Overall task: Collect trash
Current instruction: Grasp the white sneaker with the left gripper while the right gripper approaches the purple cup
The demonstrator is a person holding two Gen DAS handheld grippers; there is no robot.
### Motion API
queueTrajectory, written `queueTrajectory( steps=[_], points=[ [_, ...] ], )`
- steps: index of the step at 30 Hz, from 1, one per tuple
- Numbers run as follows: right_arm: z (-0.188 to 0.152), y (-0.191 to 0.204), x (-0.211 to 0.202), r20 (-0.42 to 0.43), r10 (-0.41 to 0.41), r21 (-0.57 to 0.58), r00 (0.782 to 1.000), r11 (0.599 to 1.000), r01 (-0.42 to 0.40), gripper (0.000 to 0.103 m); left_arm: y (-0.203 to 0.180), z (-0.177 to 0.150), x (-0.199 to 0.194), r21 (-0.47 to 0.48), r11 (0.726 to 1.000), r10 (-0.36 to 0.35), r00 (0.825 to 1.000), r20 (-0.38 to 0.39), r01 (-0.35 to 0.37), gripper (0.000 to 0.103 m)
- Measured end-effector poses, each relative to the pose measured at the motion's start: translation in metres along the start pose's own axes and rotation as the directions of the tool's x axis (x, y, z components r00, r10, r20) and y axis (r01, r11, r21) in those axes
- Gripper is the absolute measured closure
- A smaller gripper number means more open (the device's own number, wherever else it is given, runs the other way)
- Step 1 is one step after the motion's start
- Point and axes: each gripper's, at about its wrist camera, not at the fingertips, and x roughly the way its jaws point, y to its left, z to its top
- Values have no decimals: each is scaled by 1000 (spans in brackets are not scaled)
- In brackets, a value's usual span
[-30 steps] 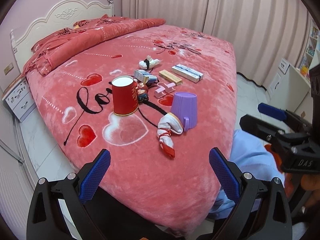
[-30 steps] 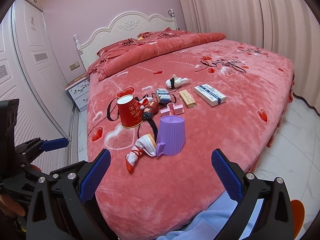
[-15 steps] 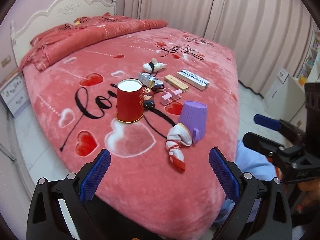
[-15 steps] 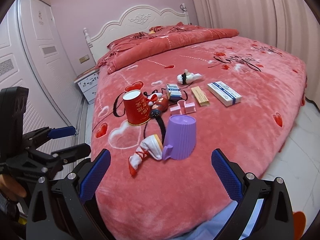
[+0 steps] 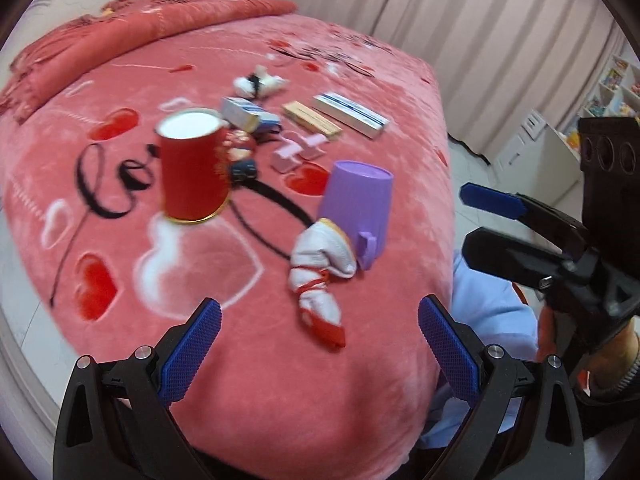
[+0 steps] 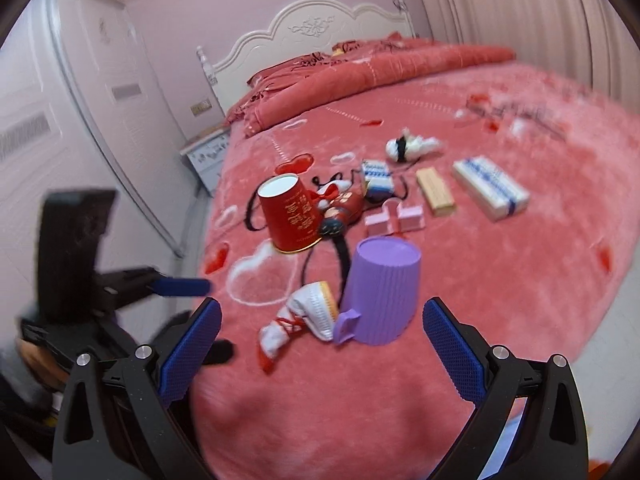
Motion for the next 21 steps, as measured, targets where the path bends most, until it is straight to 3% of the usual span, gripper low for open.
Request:
queueTrajectory(
  steps=[4, 9, 15, 16, 19, 21],
  points=[
    [0, -16, 4, -27, -20, 44, 999, 999, 21, 5, 1, 7, 20, 20, 1000, 5, 999, -38, -4, 6],
    [-2, -32, 2, -31, 12, 76, 999, 997, -9, 5, 0, 10, 38, 67, 997, -19, 996, -85, 25, 6],
    [-5, -41, -1, -28, 43, 109, 999, 993, -40, 5, 2, 14, 50, 92, 994, -50, 995, -89, 58, 6],
    [-6, -41, -1, -27, 43, 112, 999, 993, -40, 5, 2, 15, 53, 103, 993, -41, 994, -98, 51, 7],
    [-6, -42, 1, -27, 35, 111, 999, 993, -32, 5, 2, 16, 62, 118, 991, -50, 990, -131, 65, 32],
    [-5, -43, 1, -23, 37, 111, 999, 993, -34, 5, 1, 14, 68, 147, 988, -29, 989, -148, 51, 32]
  ],
)
